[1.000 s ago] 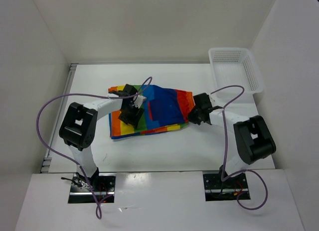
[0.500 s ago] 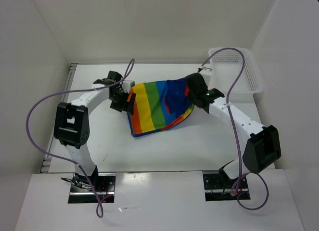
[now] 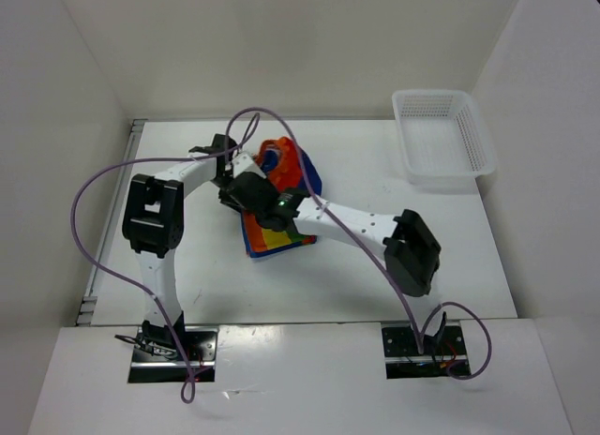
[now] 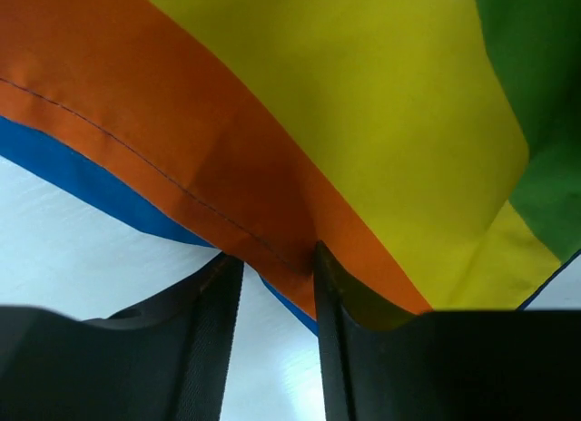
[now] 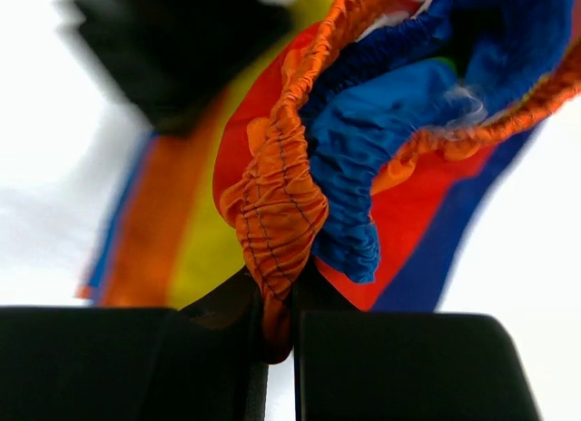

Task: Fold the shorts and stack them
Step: Fold the shorts

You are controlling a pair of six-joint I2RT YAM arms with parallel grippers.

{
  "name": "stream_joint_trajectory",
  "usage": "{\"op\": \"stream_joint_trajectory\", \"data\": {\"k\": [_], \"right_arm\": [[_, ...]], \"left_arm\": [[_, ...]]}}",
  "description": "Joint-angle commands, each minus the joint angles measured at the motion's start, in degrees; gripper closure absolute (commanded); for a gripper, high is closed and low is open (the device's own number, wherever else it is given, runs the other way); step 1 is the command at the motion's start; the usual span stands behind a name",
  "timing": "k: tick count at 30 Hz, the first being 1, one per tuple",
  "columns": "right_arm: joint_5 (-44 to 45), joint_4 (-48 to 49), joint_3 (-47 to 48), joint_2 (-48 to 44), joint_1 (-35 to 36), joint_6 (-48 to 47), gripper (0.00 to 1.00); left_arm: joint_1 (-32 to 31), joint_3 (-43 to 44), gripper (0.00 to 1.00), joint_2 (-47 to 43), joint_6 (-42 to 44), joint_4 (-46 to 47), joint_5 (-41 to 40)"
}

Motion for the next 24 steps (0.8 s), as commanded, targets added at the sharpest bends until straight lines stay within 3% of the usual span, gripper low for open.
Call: {"op": "stream_joint_trajectory", "data": {"k": [1,7,10,11,13,14,17,24], "right_arm": [[-5.20,4.49,6.09,4.76,2.30,-6.42,1.00],[-16.10,6.60,9.25,10.92,4.59,-9.42,1.00],[-15.59,5.65,11.62,13.82,4.59,-8.72,1.00],[-15.07,5.64,11.63,13.82,4.59,-8.71,0.95],[-15.58,5.64,11.63,14.44,4.59,-7.58,0.75],[-15.59,5.64,11.11,14.44,4.59,-7.57,0.52],[-19.44,5.64,11.10,12.87,4.59,-5.90,0.32],[-30.79,15.81,4.00,0.83,4.59,-3.18,0.24]], "left_arm": [[0.93,-0.61,0.56,3.26,0.40,1.83,2.34],[3.48,-1.14,0.61,2.73,0.40,2.97,5.95],[5.06,-1.14,0.53,2.73,0.40,2.97,5.34],[5.68,-1.14,0.49,2.03,0.40,2.97,4.55],[8.14,-1.14,0.41,0.62,0.40,2.97,3.67],[9.11,-1.14,0.38,0.62,0.40,2.45,3.66],[13.32,0.70,0.30,-0.79,0.40,1.83,3.05],[16.67,2.47,0.23,-4.65,0.40,1.22,1.73]]}}
